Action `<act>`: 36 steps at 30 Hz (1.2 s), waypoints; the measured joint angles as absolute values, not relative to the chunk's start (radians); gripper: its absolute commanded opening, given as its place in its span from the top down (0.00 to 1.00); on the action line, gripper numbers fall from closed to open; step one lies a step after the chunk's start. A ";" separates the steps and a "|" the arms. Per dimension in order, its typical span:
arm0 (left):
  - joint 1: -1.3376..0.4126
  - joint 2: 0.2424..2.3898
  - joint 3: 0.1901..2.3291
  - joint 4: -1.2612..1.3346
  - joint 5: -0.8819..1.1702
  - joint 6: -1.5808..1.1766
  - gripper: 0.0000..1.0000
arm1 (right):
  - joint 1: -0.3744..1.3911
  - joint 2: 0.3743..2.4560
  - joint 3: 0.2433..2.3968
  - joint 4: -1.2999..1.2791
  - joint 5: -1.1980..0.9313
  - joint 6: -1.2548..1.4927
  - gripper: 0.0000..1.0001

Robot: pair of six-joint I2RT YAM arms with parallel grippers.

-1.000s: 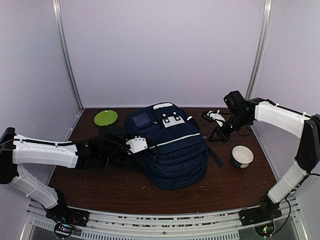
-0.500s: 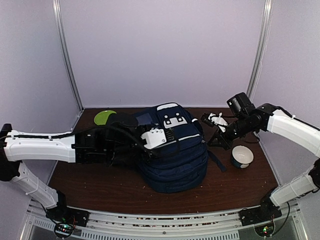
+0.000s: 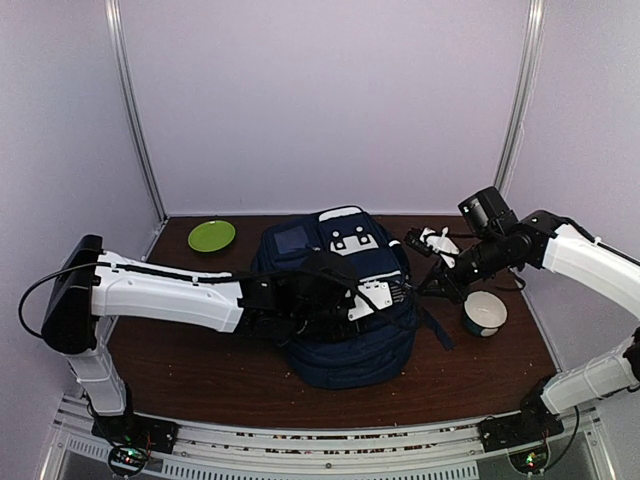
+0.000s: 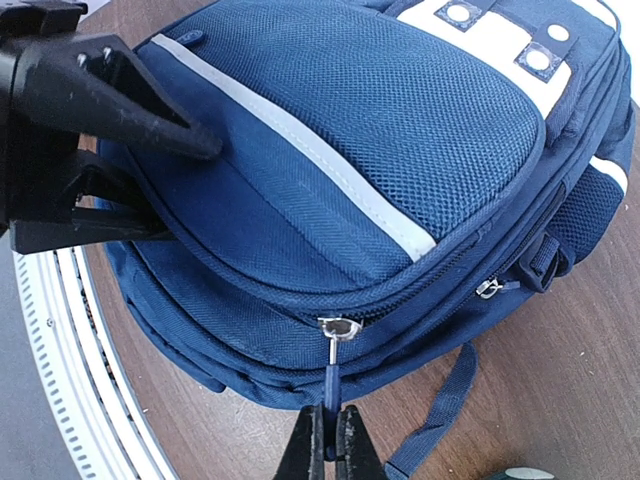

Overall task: Pack the student bag
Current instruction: Hold the student bag at the center of the board, then zip the upper front pocket of the student bag, then reset both arms

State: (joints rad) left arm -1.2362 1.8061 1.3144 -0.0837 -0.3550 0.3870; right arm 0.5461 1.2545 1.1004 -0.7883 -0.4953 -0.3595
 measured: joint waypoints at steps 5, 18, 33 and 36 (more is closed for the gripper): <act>-1.245 1.862 1.383 -0.120 -0.390 0.391 0.95 | 0.547 1.254 1.100 -0.797 -0.485 -0.373 1.00; -1.251 1.700 1.182 -0.023 -0.397 0.448 1.00 | 0.518 1.394 1.200 -0.786 -0.469 -0.359 1.00; -1.235 1.615 1.104 -0.068 -0.520 0.356 0.02 | 0.398 1.480 1.328 -0.695 -0.439 -0.287 0.47; -1.209 1.539 1.079 -0.099 -0.525 0.303 0.02 | 0.377 1.340 1.280 -0.675 -0.440 -0.281 0.40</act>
State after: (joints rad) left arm -1.2095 1.5387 1.0786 -0.0994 -0.5251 0.3027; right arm 0.3767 1.3403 1.2804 -0.6754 -0.4404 -0.2813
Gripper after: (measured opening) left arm 0.976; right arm 0.533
